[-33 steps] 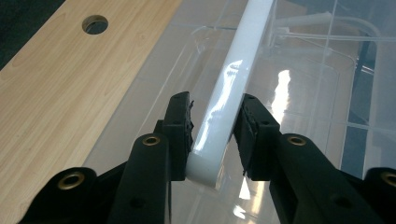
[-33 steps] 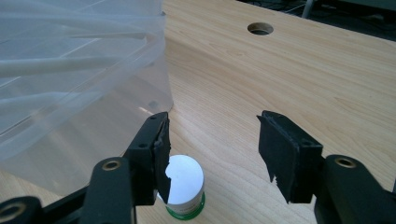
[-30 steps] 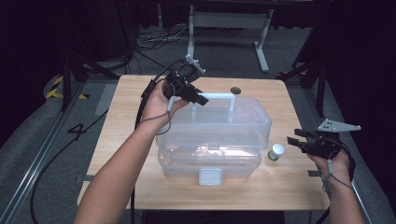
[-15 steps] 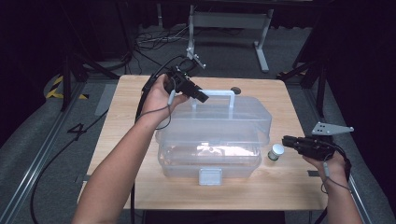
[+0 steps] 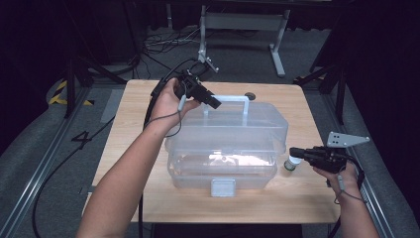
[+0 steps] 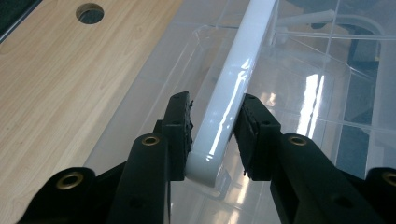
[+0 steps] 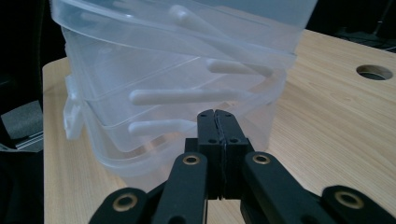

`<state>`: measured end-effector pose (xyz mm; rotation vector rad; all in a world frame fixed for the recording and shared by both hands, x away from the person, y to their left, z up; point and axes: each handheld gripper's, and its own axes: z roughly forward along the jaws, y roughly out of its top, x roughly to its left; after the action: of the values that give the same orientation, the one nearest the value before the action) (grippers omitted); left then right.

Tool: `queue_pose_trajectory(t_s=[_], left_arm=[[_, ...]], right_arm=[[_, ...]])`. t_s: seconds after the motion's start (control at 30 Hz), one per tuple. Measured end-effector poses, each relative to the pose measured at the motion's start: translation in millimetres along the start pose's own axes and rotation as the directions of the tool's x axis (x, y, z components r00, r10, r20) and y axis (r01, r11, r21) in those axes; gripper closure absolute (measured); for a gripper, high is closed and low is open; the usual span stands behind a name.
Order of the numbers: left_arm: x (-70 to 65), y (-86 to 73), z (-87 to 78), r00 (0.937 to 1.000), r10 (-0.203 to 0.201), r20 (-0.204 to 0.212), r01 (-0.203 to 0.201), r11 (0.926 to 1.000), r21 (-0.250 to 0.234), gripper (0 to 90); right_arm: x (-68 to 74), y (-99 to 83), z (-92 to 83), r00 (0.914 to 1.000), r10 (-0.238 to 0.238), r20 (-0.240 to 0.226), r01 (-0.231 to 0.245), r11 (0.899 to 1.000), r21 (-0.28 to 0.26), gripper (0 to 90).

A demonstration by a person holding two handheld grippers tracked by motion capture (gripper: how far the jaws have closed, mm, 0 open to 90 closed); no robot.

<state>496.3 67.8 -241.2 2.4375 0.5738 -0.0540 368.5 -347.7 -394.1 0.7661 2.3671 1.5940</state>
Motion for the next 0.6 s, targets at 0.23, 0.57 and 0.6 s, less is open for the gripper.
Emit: queue_pose_trajectory(t_s=[0.23, 0.57, 0.6], left_arm=[[0.9, 0.3, 0.0, 1.0000, -0.006, 0.002, 0.006, 1.0000, -0.001, 67.5], [1.7, 0.9, 0.0, 1.0000, -0.008, 0.006, 0.008, 1.0000, 0.003, 67.5], [1.6, 1.2, 0.0, 0.9999, -0.010, 0.007, 0.010, 0.9999, 0.005, 67.5]], right_arm=[[13.3, 6.2, 11.2, 0.9970, -0.060, -0.050, 0.060, 0.998, 0.003, 89.9], [26.0, 14.6, 18.5, 0.9922, -0.091, -0.086, 0.087, 0.995, -0.038, 89.9], [27.2, 15.1, 19.3, 0.9921, -0.090, -0.087, 0.087, 0.995, -0.043, 89.9]])
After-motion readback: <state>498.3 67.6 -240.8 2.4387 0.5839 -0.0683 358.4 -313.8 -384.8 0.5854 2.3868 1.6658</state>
